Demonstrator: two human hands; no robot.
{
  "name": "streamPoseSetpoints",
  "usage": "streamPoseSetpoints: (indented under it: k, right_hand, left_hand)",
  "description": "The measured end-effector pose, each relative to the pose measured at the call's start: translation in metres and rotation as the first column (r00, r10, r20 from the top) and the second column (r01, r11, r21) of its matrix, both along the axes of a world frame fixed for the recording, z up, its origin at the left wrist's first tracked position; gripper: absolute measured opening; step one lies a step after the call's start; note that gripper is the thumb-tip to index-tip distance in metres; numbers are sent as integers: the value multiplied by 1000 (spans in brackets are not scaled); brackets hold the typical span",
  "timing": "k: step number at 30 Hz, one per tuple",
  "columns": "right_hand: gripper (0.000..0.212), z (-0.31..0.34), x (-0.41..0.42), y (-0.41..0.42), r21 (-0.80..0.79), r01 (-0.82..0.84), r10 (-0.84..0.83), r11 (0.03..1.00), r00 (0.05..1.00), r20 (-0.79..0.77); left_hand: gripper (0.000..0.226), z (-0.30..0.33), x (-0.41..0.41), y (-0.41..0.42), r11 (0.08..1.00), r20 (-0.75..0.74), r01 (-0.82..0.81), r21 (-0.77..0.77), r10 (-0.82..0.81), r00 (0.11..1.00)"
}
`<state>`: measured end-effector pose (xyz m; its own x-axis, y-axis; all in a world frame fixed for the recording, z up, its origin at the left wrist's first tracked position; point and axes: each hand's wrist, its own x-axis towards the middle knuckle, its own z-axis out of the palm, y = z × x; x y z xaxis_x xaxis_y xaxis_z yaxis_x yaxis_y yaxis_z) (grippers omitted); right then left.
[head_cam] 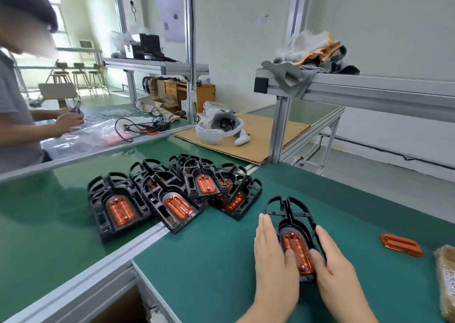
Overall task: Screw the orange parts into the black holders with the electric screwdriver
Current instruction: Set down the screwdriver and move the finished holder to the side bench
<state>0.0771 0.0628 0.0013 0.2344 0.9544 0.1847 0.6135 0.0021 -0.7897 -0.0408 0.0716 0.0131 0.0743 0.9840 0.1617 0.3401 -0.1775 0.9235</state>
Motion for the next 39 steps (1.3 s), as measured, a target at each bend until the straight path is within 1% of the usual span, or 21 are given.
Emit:
streamPoseSetpoints:
  k: [15,24,31,39]
  right_hand:
    - [51,29,-71,78,44,-226,222,973,972,72]
    - [51,48,-118,136,77,-340,333,937,938,94]
    - [47,49,-144,180,26,-366,361,930,926,109]
    - [46,44,-159,218,-40,-352,355,935,925,135]
  left_hand:
    - [69,18,-71,53,979,76,-199,35,196,978]
    - [67,33,-116,97,949,55,-303,88,299,953]
    - [65,38,-138,137,929,8,-364,68,365,931]
    - [65,39,-145,171,909,-69,-415,52,417,906]
